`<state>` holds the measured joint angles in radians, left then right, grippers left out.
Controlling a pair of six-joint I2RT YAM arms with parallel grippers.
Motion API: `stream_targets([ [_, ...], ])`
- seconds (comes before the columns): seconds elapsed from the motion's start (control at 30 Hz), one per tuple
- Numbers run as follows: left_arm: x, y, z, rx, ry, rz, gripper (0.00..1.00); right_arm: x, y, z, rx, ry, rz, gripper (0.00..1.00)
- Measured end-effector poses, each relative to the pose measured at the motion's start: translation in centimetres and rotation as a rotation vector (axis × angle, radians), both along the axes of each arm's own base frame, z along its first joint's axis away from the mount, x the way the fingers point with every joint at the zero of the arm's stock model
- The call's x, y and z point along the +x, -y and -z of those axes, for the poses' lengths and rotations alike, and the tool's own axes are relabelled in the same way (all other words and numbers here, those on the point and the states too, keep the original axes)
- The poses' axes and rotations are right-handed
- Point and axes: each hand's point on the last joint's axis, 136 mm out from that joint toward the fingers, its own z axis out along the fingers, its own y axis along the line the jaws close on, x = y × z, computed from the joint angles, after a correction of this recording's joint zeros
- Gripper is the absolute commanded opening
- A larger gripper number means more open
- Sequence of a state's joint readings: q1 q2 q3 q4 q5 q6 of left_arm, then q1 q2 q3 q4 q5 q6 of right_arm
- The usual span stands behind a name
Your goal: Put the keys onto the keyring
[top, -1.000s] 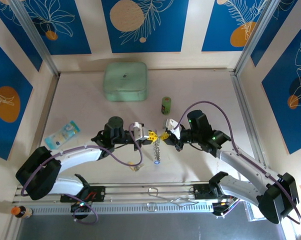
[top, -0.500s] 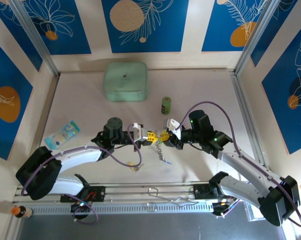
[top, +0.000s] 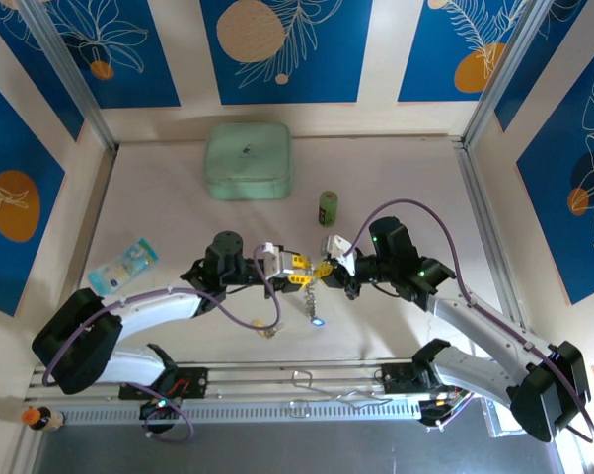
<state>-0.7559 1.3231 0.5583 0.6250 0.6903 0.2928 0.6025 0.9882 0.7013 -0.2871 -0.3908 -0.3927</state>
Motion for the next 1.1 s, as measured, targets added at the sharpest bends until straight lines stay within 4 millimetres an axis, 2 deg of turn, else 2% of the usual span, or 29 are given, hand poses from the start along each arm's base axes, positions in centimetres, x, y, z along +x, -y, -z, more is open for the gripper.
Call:
stream_targets([
  [0.17,0.7,-0.1,0.8,0.066,0.021,-0.023,0.25,0.0,0.0,0.7,-0.132,0.004,-0.021,0.0],
  [0.4,0.2,-0.1,1.5,0.1,0.018,-0.007,0.16,-0.1,-0.5,0.7,-0.236,0.032,-0.057,0.0],
  [0.57,0.0,-0.2,1.9,0.113,0.0,0.001,0.01,0.0,-1.0,1.0,-0.296,0.042,-0.07,0.0],
  [0.63,-0.1,-0.3,2.0,0.118,-0.005,0.002,0.0,0.1,-1.0,1.1,-0.305,0.042,-0.065,0.01],
  [0.7,-0.1,-0.2,2.0,0.116,-0.007,0.003,0.0,0.2,-0.9,0.9,-0.293,0.044,-0.058,0.17],
  [0.77,-0.2,-0.2,1.7,0.107,0.0,0.008,0.0,0.3,-0.6,0.6,-0.245,0.035,-0.034,0.23],
  [0.93,-0.1,-0.1,1.1,0.076,0.007,0.002,0.0,0.4,0.9,-0.6,-0.102,0.016,0.036,0.24],
  [1.1,-0.1,0.1,0.6,0.049,0.009,0.001,0.0,0.1,0.6,-0.5,-0.065,-0.008,0.037,0.23],
])
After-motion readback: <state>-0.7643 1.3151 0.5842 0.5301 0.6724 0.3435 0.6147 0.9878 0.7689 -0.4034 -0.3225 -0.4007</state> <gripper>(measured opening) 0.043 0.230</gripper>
